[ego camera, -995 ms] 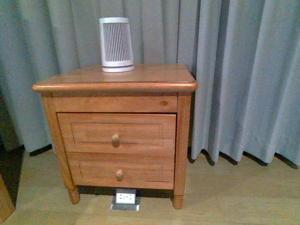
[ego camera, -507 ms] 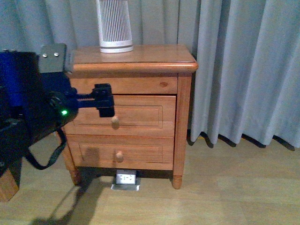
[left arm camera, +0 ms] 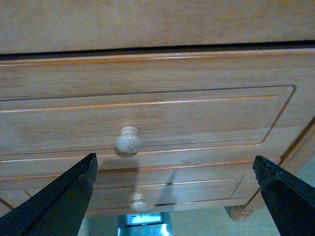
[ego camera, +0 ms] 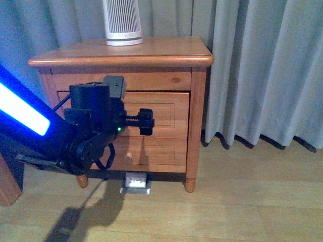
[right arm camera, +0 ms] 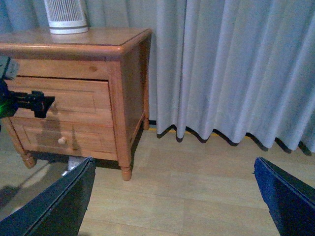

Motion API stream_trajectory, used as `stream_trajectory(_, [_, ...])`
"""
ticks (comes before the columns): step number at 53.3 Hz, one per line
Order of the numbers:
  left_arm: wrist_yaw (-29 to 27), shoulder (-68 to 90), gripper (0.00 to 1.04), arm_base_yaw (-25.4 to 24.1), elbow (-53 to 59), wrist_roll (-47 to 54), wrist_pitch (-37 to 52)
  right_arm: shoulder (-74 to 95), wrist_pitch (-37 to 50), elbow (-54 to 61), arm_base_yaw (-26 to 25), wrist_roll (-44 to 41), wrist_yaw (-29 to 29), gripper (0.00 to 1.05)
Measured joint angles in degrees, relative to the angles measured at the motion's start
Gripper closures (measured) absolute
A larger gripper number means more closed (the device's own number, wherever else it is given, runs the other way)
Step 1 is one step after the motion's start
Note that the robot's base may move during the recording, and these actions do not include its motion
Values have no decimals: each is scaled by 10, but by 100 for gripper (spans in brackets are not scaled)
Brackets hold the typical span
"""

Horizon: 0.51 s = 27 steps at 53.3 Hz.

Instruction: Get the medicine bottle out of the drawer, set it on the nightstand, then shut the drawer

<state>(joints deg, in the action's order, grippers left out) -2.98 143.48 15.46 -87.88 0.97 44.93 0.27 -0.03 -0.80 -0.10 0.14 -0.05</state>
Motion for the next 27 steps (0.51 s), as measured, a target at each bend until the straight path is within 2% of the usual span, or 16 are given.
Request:
stream_trajectory(11, [0,78,7,-12,-120,19,-48,0,0,0,0,0,0,7])
stream_trajectory(27, [-2,137,7,-25,-223,26,-96,0,0,0,0,0,0,7])
